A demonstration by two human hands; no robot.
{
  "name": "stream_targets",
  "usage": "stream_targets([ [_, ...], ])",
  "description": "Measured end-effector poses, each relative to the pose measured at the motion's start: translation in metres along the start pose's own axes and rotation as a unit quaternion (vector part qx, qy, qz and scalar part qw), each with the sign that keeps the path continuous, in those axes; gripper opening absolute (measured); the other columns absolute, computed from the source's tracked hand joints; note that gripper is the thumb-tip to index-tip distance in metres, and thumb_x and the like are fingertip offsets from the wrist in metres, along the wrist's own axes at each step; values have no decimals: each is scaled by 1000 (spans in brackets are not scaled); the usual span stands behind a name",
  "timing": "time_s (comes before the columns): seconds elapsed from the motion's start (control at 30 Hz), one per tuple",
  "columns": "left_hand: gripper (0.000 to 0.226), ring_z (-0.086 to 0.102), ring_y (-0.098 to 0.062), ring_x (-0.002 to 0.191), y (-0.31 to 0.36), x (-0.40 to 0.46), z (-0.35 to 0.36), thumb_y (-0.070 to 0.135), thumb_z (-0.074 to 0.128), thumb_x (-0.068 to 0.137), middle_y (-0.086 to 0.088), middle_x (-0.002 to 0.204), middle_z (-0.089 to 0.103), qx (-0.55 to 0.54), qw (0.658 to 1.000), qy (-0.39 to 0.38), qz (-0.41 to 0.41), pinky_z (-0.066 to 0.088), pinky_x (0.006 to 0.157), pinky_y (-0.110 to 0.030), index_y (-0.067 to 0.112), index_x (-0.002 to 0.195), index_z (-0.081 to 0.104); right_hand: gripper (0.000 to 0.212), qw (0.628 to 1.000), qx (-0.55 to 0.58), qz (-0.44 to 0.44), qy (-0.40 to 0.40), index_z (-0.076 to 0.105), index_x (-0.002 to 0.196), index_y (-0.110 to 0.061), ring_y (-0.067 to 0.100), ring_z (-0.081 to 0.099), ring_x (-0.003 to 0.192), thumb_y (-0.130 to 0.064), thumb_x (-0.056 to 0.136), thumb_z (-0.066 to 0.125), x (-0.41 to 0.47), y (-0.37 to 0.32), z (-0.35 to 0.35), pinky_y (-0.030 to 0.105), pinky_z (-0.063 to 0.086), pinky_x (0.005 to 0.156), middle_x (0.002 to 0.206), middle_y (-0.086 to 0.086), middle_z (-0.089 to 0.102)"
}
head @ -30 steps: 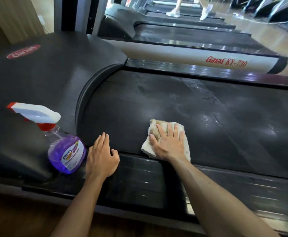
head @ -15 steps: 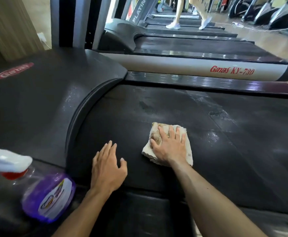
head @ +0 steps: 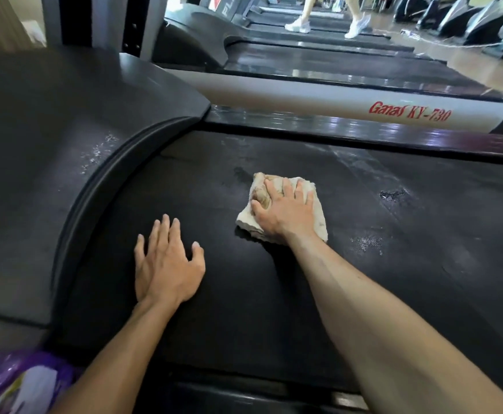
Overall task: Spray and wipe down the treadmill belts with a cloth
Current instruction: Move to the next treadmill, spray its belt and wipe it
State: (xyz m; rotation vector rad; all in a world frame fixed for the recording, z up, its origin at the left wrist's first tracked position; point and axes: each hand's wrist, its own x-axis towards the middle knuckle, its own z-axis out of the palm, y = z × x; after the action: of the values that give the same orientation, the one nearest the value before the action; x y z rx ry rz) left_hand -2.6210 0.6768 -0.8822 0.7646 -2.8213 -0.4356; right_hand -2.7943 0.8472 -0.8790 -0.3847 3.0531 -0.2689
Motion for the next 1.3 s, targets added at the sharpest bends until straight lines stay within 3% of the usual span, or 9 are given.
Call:
stream_targets([
  [0.23, 71, -2, -13, 157, 2, -1, 1, 47, 32, 102, 0, 171, 3, 21, 1000, 7, -1, -2, 128, -40, 15, 163, 12, 71, 986, -19, -161, -36, 8, 163, -47, 24, -11, 159, -72, 98, 25, -33, 29, -8, 49, -7, 127, 174, -3, -1],
  [0.37, 72, -3, -14, 157, 3, -4, 3, 47, 31, 101, -1, 171, 2, 26, 1000, 11, 3, 0, 128, -41, 15, 163, 12, 70, 992, -31, -120, -31, 9, 163, -48, 21, -9, 160, -72, 98, 25, -20, 56, -11, 47, -6, 128, 174, -3, 2],
  [0.53, 72, -5, -13, 157, 3, -1, 4, 47, 32, 101, 0, 171, -4, 24, 1000, 10, 5, -1, 127, -42, 19, 163, 7, 69, 997, -29, -64, -26, 12, 162, -44, 30, -3, 159, -69, 99, 25, 20, 18, -7, 52, -6, 126, 174, -1, 6],
  [0.67, 72, -5, -13, 157, 1, 1, 7, 48, 31, 100, 1, 171, -4, 29, 1000, 9, 7, 0, 127, -42, 20, 163, 7, 73, 990, -29, -132, -33, 11, 162, -45, 29, -5, 160, -71, 96, 23, 11, 3, -6, 53, -8, 126, 174, -1, 4],
  [0.83, 81, 1, -14, 157, -1, 3, 11, 52, 16, 89, -1, 170, 4, 32, 999, 18, 11, 3, 125, -43, 19, 162, 15, 79, 974, -33, -219, -52, 11, 161, -50, 15, -8, 159, -76, 86, 13, -21, 53, -13, 46, -2, 128, 173, -11, 1],
  [0.97, 84, 1, -15, 157, 0, 2, 11, 53, 11, 86, -1, 171, 5, 35, 999, 13, 13, 4, 126, -43, 19, 162, 15, 81, 986, -74, -149, -14, 23, 160, -43, 27, 7, 157, -68, 84, 8, 20, 54, -15, 49, 3, 126, 169, 2, 19],
  [1.1, 81, 0, -14, 157, 0, 3, 9, 52, 15, 88, -1, 171, 3, 35, 999, 5, 12, 4, 126, -43, 19, 163, 12, 63, 994, -57, -87, -29, 24, 155, -43, 36, 8, 157, -63, 95, 23, 52, -1, -4, 59, 3, 123, 169, 5, 21],
  [1.2, 83, 1, -14, 157, 0, 4, 8, 53, 13, 87, 0, 171, 4, 35, 999, 2, 9, 6, 126, -43, 18, 163, 13, 68, 988, -51, -141, -40, 16, 162, -41, 32, -1, 159, -61, 98, 27, 34, -32, -1, 57, -3, 125, 173, 4, 11],
  [1.3, 84, 2, -14, 157, 0, 4, 9, 53, 12, 87, -1, 171, 5, 41, 999, 2, 10, 7, 126, -43, 18, 163, 15, 70, 974, -34, -217, -58, 11, 163, -44, 22, -9, 160, -61, 97, 28, 2, -16, -2, 52, -6, 127, 174, -3, -1],
])
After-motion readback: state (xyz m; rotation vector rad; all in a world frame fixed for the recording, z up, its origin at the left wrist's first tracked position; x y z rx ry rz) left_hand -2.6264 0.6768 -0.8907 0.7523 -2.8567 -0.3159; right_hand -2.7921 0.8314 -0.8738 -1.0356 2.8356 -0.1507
